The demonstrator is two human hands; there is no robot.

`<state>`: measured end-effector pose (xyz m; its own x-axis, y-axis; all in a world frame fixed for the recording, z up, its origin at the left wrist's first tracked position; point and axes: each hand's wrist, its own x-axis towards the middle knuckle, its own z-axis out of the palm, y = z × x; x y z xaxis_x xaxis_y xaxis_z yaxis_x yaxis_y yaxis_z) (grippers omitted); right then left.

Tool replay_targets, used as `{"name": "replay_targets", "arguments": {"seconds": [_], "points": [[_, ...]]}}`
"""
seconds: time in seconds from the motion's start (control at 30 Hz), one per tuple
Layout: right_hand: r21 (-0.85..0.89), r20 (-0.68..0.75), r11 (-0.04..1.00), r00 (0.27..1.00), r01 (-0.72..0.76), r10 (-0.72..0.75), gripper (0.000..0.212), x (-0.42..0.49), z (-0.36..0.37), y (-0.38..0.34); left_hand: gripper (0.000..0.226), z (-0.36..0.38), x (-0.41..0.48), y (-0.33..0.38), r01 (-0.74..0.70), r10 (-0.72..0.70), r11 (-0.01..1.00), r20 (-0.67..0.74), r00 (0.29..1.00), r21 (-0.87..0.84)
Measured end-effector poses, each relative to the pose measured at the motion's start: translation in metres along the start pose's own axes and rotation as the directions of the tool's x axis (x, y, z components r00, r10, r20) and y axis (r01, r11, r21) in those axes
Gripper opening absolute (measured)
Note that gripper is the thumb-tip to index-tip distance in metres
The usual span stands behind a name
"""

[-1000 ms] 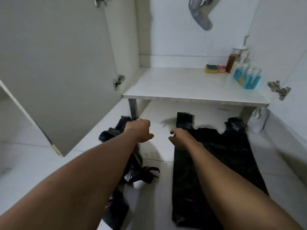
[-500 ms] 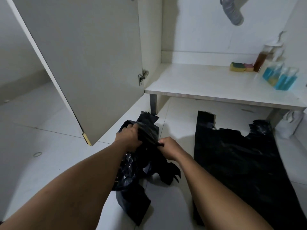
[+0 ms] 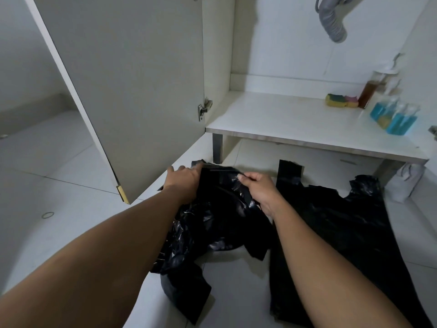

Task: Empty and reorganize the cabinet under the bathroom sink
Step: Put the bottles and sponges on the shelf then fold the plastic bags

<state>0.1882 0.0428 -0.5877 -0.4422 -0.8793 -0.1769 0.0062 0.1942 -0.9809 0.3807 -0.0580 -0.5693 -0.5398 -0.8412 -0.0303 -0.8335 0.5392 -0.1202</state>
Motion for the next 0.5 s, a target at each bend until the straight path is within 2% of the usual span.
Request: {"name": "replay_targets", "arguments": {"seconds": [0.07,0.1,0.2,0.3,0.37,0.43,0.5], "points": [[-0.101,-0.014,0.993,0.998,0.054,-0.056,0.012,0.001,-0.002,-0.008,0.093,-0.005,0.001,0.006,0.016,-0.014,1.000,0.069,0.998,-0.018],[-0.196,-0.002,0.976,0.995,0.095,-0.097,0.016,0.001,-0.002,-0.012,0.091,-0.010,0.002,0.011,0.018,-0.016,0.999,0.045,0.999,-0.047],[-0.406,0.077,0.889,0.977,0.213,-0.199,0.025,0.000,-0.001,-0.025,0.076,-0.029,0.010,0.025,-0.037,0.014,0.991,-0.177,0.984,-0.129],[-0.431,0.175,0.852,0.954,0.298,-0.244,0.031,0.001,0.001,-0.035,0.059,-0.045,0.017,0.036,-0.157,0.127,0.984,-0.289,0.949,-0.082],[-0.365,0.188,0.883,0.952,0.295,-0.241,0.027,-0.001,-0.002,-0.040,0.038,-0.049,0.018,0.038,-0.196,0.175,0.980,-0.297,0.939,-0.041],[-0.340,0.201,0.908,0.962,0.246,-0.186,0.023,-0.002,-0.011,-0.045,0.026,-0.051,0.021,0.038,-0.149,0.129,0.988,-0.325,0.937,-0.037],[-0.468,0.250,0.868,0.967,0.166,-0.051,0.024,-0.001,-0.024,-0.047,0.024,-0.055,0.025,0.035,-0.058,0.033,0.997,-0.368,0.929,-0.058]]}}
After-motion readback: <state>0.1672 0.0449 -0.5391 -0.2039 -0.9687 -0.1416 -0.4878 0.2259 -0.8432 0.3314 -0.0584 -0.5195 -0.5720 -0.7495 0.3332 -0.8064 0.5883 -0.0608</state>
